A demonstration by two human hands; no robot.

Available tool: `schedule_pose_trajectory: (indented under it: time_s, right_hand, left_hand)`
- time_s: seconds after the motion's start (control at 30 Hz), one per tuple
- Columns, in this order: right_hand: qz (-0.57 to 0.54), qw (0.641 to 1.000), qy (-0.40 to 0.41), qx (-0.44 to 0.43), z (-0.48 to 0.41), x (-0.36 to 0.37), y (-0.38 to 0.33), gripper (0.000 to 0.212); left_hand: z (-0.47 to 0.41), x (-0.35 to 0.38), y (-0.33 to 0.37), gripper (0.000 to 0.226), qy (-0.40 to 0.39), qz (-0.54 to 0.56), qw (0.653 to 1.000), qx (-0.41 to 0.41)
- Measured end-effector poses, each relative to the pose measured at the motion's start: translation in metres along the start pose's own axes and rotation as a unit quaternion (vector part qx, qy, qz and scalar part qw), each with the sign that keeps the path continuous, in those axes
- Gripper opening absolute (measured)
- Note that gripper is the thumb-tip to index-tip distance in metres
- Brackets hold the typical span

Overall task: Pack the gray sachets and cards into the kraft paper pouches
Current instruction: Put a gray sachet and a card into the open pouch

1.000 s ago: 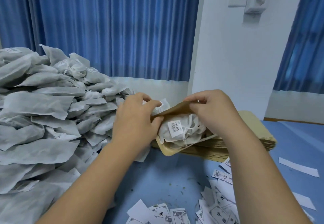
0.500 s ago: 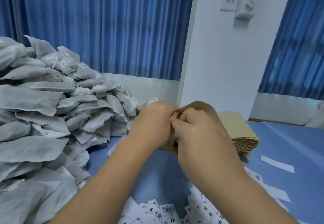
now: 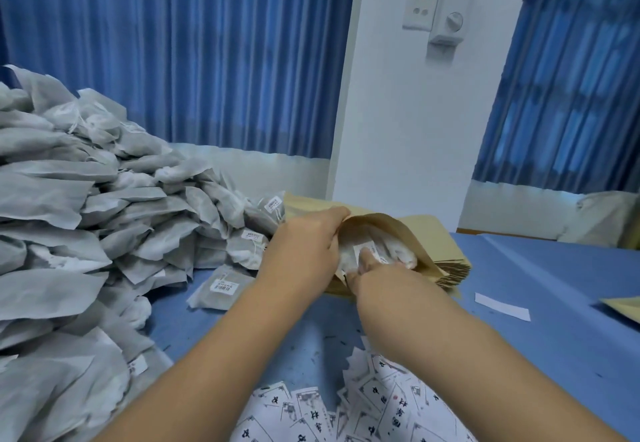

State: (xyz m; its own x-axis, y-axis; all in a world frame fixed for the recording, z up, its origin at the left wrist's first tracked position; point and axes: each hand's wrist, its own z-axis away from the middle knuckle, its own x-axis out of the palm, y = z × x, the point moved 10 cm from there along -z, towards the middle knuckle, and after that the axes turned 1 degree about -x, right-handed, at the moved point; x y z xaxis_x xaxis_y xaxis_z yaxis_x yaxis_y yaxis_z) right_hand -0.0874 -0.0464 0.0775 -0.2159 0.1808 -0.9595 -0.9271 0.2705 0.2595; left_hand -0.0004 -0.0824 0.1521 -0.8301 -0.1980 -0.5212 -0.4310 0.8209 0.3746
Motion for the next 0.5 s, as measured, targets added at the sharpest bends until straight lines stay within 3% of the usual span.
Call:
schedule_pose_trajectory:
  time_s: [0.2,0.33,0.5]
  right_hand:
    - [-0.011,0.998,-0.066,0.016,-0.035,0.0,0.004,0.052]
    - [-0.064,0.991,0.118,-0.014,-0.016,-0.042,0.011,0.021]
    - [-0.122,0.969,0.2,-0.082,0.02,-0.06,0.008,0.029]
  left_hand:
    - [0.001,-0.024,0.022,0.034,0.081,0.045,0.995,0.033]
    - [0.002,-0.025,0.027,0.037,0.078,0.037,0.996,0.036]
    - [0.006,-0.011,0.007,0.035,0.038,0.002,0.999,-0.008]
